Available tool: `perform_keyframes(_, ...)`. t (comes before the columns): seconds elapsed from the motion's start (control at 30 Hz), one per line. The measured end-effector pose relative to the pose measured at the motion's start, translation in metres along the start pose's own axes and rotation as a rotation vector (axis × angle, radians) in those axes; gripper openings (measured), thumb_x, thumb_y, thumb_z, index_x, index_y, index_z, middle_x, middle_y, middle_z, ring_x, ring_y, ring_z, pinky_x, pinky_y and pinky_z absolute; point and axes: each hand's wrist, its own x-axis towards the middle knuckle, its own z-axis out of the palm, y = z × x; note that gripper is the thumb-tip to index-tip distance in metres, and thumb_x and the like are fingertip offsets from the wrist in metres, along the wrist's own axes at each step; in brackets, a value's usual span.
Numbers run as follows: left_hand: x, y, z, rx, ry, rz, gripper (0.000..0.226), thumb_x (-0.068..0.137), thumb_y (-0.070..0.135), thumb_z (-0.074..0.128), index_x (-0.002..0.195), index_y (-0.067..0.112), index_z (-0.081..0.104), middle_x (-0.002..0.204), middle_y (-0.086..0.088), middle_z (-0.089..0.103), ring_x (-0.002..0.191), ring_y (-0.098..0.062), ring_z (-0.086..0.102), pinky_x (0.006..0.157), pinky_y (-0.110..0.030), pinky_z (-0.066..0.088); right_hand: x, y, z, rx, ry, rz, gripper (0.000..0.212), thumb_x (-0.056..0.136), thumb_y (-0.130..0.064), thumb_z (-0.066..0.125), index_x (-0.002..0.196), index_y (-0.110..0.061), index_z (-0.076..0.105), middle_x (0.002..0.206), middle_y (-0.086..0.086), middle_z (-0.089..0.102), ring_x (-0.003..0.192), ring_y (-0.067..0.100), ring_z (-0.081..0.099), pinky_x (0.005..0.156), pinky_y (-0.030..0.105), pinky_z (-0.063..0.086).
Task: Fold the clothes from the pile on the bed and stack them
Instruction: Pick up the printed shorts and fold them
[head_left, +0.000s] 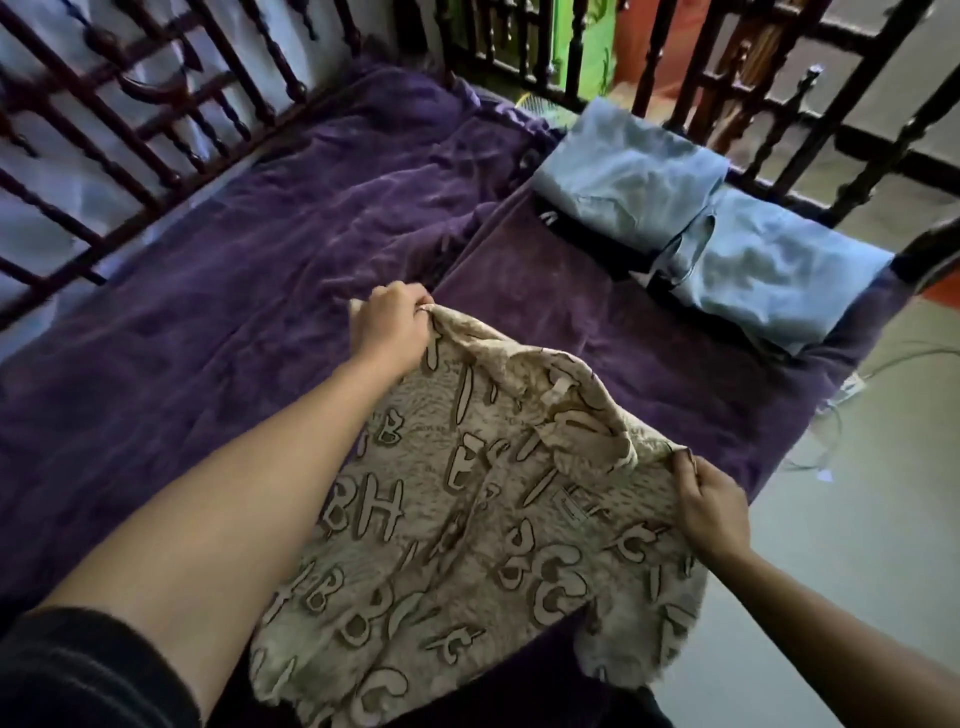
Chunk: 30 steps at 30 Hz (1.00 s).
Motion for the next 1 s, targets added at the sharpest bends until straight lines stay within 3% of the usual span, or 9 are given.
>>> perform_keyframes(0.17,0.065,0.055,0.07,-0.113,0.002,-0.018,0.028,0.09,0.022,0.057,0.118,0.019,0.062,0.117,-0.008,0.058,0.113,-0.028,0.05,0.095,-0.043,0.039,0.112,0.038,-0.006,-0.158,-0.012,0.127,0.051,0.098,-0.051,0.035,0.074,-0.011,0.055,0.082,0.013,0.062,0.087,0.034,0.056,0.071,0.038,0.037)
perform_keyframes(0.33,0.036,0.017,0.094,-0.146,-0.102,-0.193,0.024,0.091,0.019,0.057,0.114,0.013,0.062,0.115,-0.015,0.056,0.109,-0.034,0.051,0.092,-0.042,0.043,0.153,0.034,-0.006,-0.516,-0.226,0.187,0.039,0.092,-0.053,0.043,0.119,-0.027,0.053,0.119,0.01,0.062,0.11,0.034,0.056,0.081,0.04,0.042)
perform_keyframes(0.47,-0.039,-0.047,0.099,-0.112,-0.247,-0.472,0.024,0.091,0.016,0.058,0.113,0.012,0.064,0.114,-0.015,0.06,0.107,-0.034,0.055,0.092,-0.042,0.045,0.152,-0.02,0.027,-0.715,-0.322,-0.15,0.044,0.091,-0.035,0.05,0.133,-0.022,0.045,0.129,0.012,0.051,0.114,0.034,0.047,0.085,0.043,0.045)
perform_keyframes(0.6,-0.11,-0.098,0.105,-0.09,-0.333,-0.726,0.016,0.091,0.02,0.055,0.102,0.016,0.066,0.11,-0.012,0.063,0.101,-0.033,0.059,0.081,-0.038,0.049,0.136,-0.1,0.091,-0.679,-0.515,-0.548,0.031,0.096,-0.032,0.05,0.124,-0.021,0.057,0.125,0.004,0.058,0.108,0.021,0.055,0.076,0.029,0.041)
perform_keyframes(0.77,-0.147,-0.163,0.131,-0.106,-0.21,-0.971,0.022,0.091,0.021,0.054,0.103,0.01,0.068,0.112,-0.02,0.064,0.104,-0.038,0.059,0.087,-0.044,0.049,0.136,-0.185,0.2,-0.591,-0.581,-0.933,0.023,0.096,-0.02,0.047,0.108,-0.012,0.064,0.108,0.009,0.063,0.096,0.029,0.061,0.072,0.033,0.049)
perform_keyframes(0.83,-0.151,-0.188,0.147,-0.052,-0.158,-1.075,0.031,0.092,0.026,0.052,0.118,0.015,0.062,0.122,-0.021,0.056,0.112,-0.04,0.053,0.093,-0.047,0.046,0.147,-0.208,0.246,-0.568,-0.541,-1.012,0.026,0.091,-0.015,0.051,0.114,-0.01,0.061,0.118,0.012,0.06,0.11,0.032,0.054,0.082,0.037,0.045)
perform_keyframes(0.9,-0.157,-0.205,0.164,-0.036,-0.152,-1.198,0.044,0.092,0.034,0.052,0.134,0.022,0.049,0.131,-0.02,0.048,0.118,-0.041,0.046,0.097,-0.048,0.039,0.163,-0.216,0.279,-0.659,-0.594,-0.987,0.045,0.087,-0.018,0.057,0.132,-0.016,0.049,0.136,0.013,0.049,0.125,0.033,0.045,0.094,0.04,0.041)
perform_keyframes(0.97,-0.168,-0.214,0.178,-0.164,-0.146,-1.282,0.045,0.089,0.03,0.058,0.132,0.018,0.052,0.127,-0.019,0.055,0.113,-0.039,0.053,0.091,-0.044,0.044,0.175,-0.21,0.293,-0.932,-0.662,-0.892,0.054,0.086,-0.029,0.062,0.136,-0.026,0.043,0.133,0.012,0.051,0.119,0.034,0.05,0.086,0.04,0.043)
perform_keyframes(1.0,-0.174,-0.213,0.182,-0.25,-0.117,-1.285,0.034,0.087,0.024,0.061,0.119,0.013,0.061,0.115,-0.018,0.063,0.104,-0.036,0.059,0.082,-0.04,0.047,0.178,-0.203,0.292,-1.066,-0.669,-0.843,0.048,0.085,-0.034,0.063,0.13,-0.027,0.049,0.124,0.011,0.057,0.111,0.033,0.056,0.079,0.037,0.044)
